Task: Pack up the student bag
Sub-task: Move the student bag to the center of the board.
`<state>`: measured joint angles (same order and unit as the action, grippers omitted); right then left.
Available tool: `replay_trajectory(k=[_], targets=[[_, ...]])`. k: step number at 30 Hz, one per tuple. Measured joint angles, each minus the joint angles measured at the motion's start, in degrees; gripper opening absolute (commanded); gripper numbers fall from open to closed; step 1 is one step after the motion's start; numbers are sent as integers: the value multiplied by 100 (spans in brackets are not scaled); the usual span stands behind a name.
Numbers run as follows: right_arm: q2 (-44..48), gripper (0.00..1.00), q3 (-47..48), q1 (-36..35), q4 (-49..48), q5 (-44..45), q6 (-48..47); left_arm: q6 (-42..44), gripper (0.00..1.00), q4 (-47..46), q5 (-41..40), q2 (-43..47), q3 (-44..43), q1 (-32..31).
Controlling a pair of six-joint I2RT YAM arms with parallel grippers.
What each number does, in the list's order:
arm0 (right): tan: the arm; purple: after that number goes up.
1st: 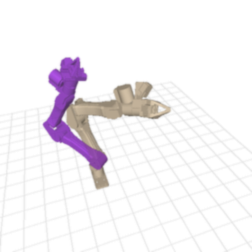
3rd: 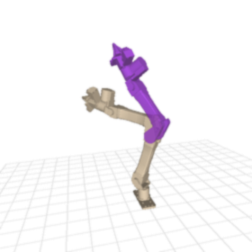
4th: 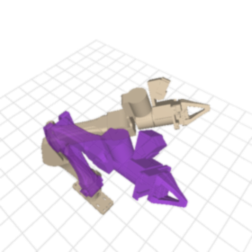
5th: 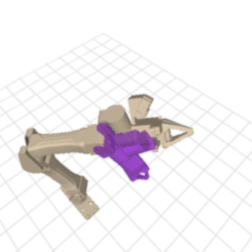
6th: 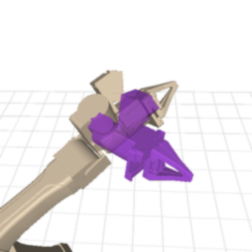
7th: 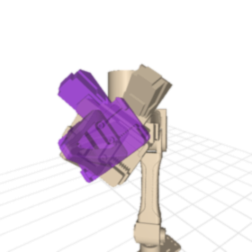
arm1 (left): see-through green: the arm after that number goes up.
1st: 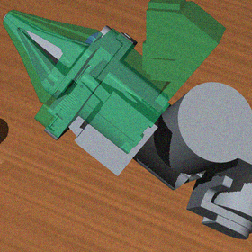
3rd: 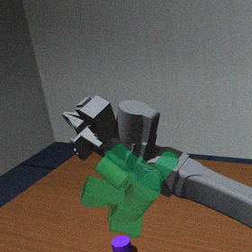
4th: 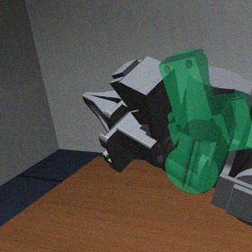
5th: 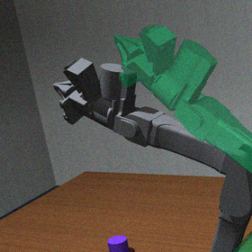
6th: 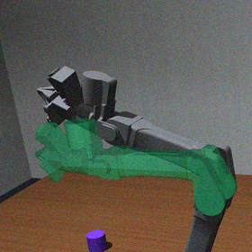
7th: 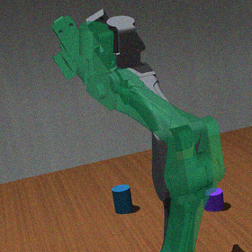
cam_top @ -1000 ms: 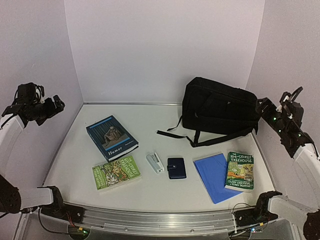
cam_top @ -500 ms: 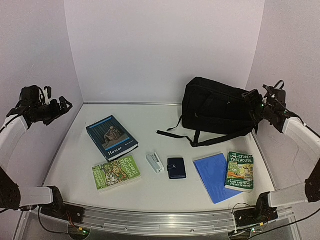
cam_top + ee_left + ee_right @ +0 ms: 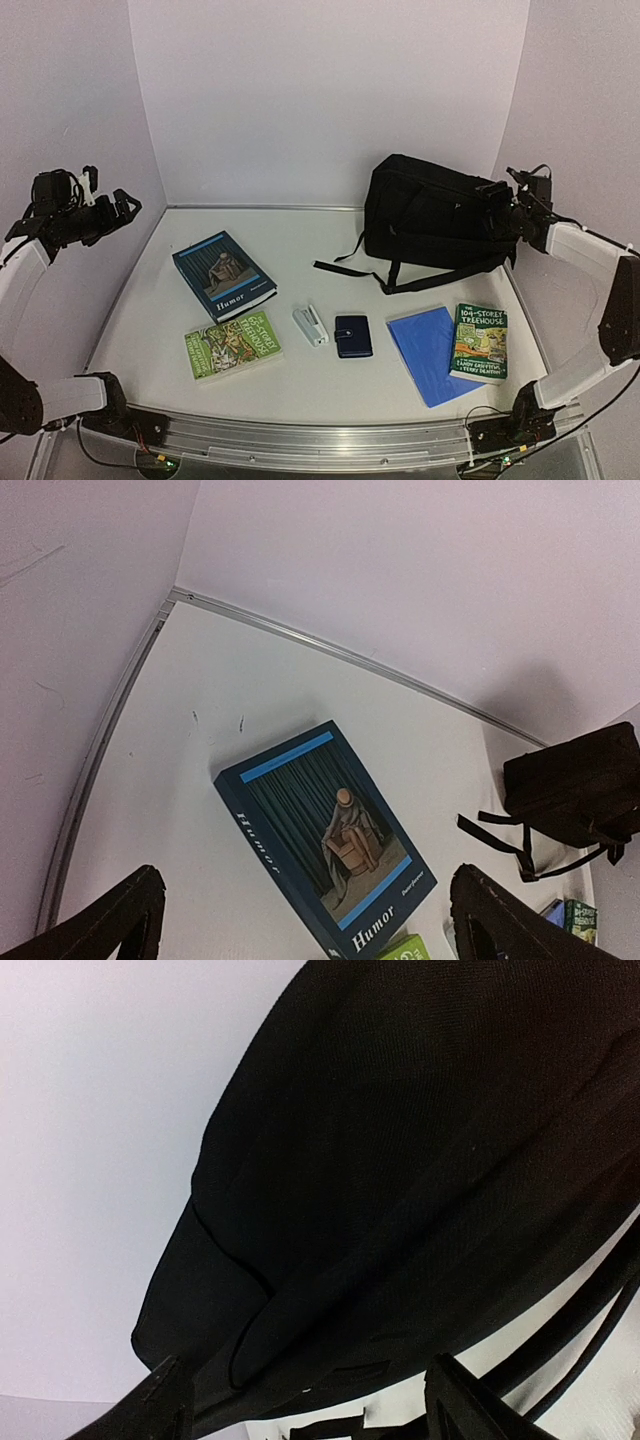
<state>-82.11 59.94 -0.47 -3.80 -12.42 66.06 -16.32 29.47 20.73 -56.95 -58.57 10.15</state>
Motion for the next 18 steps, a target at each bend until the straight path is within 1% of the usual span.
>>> replay_trajectory(k=[9, 12, 13, 14, 17, 18], targets=[[-478, 67, 480, 0, -111, 253, -44, 0, 100, 0, 76, 0, 6, 0], [-738, 61, 661, 0, -167, 266, -82, 0, 100, 1, 79, 0, 9, 0], [-828, 57, 715, 0, -183, 259, -95, 0, 100, 0, 79, 0, 9, 0], [-906, 50, 760, 0, -195, 252, -108, 0, 100, 0, 79, 0, 10, 0], [-1096, 25, 880, 0, -211, 243, -169, 2, 100, 0, 79, 0, 11, 0], [-1141, 18, 928, 0, -205, 238, -190, 2, 100, 0, 80, 0, 11, 0]])
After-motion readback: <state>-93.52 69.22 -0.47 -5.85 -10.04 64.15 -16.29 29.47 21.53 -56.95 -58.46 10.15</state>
